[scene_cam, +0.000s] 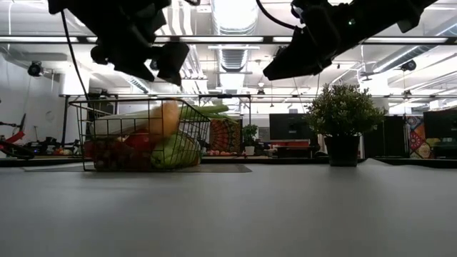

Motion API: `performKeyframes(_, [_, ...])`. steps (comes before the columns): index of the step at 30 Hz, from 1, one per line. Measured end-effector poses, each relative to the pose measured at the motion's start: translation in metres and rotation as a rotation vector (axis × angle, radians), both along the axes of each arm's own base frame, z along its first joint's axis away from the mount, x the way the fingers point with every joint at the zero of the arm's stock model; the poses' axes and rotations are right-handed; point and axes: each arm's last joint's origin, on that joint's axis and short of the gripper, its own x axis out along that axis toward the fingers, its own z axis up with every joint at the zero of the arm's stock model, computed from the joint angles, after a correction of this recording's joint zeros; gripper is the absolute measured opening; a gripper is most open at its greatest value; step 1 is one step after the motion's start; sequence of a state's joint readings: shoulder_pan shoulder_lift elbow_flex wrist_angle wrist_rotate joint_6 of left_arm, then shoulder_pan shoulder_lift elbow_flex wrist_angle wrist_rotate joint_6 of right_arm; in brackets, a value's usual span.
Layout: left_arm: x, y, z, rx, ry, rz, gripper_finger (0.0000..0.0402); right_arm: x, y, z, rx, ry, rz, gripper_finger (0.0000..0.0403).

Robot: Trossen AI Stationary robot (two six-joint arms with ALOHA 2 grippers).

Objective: Build produce basket
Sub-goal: Return to Home Position

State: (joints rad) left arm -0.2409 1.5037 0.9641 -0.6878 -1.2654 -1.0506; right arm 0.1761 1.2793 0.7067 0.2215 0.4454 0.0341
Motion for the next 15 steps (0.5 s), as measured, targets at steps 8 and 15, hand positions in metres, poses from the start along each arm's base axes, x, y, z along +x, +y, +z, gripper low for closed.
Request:
performKeyframes(8, [-0.004, -0.018, 0.032, -0.045, 0.080, -0.173, 0.0337, -0.002, 0.000, -0.003, -0.011, 0.024, 0.005, 0.0249])
performKeyframes(15, [-0.025, -0.070, 0.047, 0.121, 0.301, -0.575, 0.0337, -0.010, 0.005, -0.020, -0.063, -0.046, 0.305, 0.0249])
